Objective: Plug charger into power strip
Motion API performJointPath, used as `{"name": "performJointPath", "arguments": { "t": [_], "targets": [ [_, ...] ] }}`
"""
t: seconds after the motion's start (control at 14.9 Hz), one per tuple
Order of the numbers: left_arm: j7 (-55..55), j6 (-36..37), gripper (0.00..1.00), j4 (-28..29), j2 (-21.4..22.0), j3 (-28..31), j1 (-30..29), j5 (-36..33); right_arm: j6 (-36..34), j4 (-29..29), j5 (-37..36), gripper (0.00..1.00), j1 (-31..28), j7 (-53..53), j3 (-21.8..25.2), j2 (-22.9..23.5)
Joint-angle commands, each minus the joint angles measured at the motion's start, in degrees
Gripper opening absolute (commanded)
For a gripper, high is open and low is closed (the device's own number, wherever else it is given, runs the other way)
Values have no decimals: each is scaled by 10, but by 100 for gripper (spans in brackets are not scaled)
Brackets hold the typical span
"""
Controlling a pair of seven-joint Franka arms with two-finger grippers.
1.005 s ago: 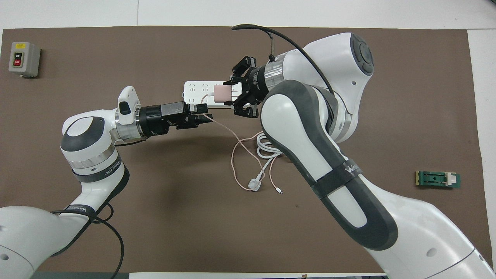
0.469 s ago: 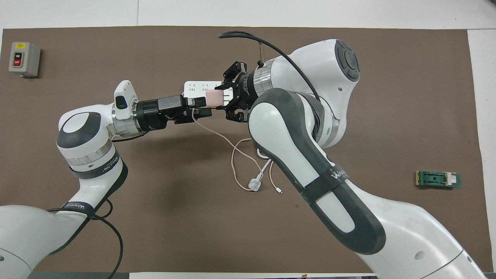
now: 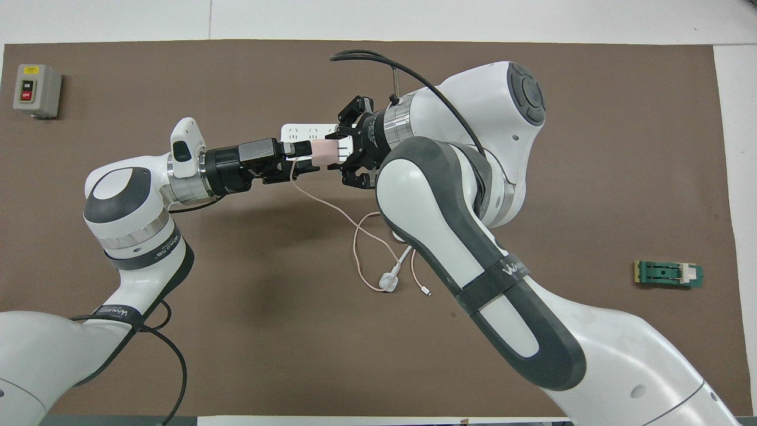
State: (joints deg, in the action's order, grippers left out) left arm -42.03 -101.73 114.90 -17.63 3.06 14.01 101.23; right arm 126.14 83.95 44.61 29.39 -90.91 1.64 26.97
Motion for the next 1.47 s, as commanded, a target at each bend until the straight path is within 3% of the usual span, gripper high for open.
{"name": "performJointPath", "arguments": {
  "t": [0.0,0.94,1.14,1.21,1.27,1.34,1.41],
  "targets": [
    [13,-8,100,-27,-15,0,1,1,-2,-2,17,0,1,13,0,2],
    [13,3,99,-31,-27,1,-4,-22,-10,-3,17,0,-2,13,0,1],
    [12,6,94,-33,-27,0,-3,-33,-10,-3,17,0,-1,13,0,1],
    [12,7,88,-33,-27,0,-2,-33,-10,-4,18,0,-2,13,0,1],
    [12,8,67,-33,-27,0,-2,-35,-10,-3,18,0,-2,13,-1,1],
    [12,9,56,-33,-27,0,-2,-36,-10,-3,18,0,-2,13,-1,1],
    [11,13,23,-32,-27,0,-2,-36,-10,-3,18,0,-2,13,-1,1]
  ]
}}
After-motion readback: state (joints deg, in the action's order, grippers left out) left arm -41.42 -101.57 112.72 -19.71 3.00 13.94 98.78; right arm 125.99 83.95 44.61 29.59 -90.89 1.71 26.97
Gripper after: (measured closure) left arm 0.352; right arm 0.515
